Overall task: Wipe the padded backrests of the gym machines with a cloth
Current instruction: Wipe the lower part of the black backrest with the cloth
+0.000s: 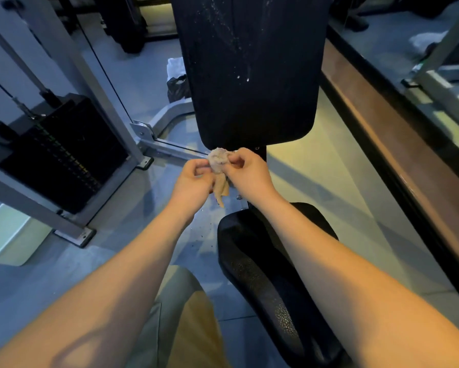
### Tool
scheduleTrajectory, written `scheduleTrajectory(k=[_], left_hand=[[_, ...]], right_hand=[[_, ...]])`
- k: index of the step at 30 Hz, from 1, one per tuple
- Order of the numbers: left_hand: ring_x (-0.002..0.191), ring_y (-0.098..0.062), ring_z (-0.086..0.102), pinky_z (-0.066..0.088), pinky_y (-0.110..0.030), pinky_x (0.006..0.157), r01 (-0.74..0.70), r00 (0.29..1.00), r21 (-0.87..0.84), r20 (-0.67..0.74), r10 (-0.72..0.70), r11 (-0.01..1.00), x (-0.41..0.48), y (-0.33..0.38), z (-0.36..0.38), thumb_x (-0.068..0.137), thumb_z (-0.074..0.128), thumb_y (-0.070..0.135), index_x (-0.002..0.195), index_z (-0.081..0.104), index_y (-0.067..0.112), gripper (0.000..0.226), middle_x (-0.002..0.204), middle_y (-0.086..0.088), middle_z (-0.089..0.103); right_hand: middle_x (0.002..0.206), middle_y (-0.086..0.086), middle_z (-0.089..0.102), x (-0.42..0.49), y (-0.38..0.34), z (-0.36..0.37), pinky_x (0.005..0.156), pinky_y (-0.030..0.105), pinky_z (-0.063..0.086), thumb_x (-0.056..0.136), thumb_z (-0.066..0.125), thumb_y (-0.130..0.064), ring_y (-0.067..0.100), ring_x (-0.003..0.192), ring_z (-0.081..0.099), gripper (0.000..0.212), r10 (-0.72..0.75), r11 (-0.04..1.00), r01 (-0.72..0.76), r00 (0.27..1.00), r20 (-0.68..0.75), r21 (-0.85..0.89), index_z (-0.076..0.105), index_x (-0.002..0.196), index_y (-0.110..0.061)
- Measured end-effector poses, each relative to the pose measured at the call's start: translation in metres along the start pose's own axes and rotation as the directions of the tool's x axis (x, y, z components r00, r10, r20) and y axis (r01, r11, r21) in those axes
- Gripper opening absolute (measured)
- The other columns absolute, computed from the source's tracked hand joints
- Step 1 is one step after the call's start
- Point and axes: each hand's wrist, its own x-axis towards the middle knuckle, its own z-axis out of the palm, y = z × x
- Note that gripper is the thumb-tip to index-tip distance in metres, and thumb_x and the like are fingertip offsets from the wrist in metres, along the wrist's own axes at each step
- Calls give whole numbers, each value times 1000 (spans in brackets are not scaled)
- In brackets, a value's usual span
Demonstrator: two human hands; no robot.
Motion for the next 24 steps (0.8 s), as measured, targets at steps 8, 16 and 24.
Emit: scheduleTrajectory(k=[8,16,24], left_hand=[[85,-31,68,57,-57,88,-78,991,3,-113,78,997,-7,-1,18,86,71,36,92,58,8,31,92,-22,68],[102,-33,68,62,-54,80,-14,972,-257,-229,-47,966,16,-4,8,78,54,39,109,51,10,43,109,-16,64],[76,-44,64,57,-61,80,-31,974,-387,-219,-59,922,27,24,17,96,39,1,112,50,-4,20,88,-22,67]], right_hand=[[93,-10,69,-17,8,-36,68,10,46,93,68,-15,-9,74,60,13,-19,993,14,999,38,118,68,101,-26],[126,12,50,11,-15,-54,87,41,51,91,69,-29,32,113,47,38,-465,690,266,875,-132,-673,59,125,-15],[165,18,11,40,-3,-57,120,49,32,90,72,-42,40,153,11,91,-372,522,134,925,-83,-843,17,160,-25]])
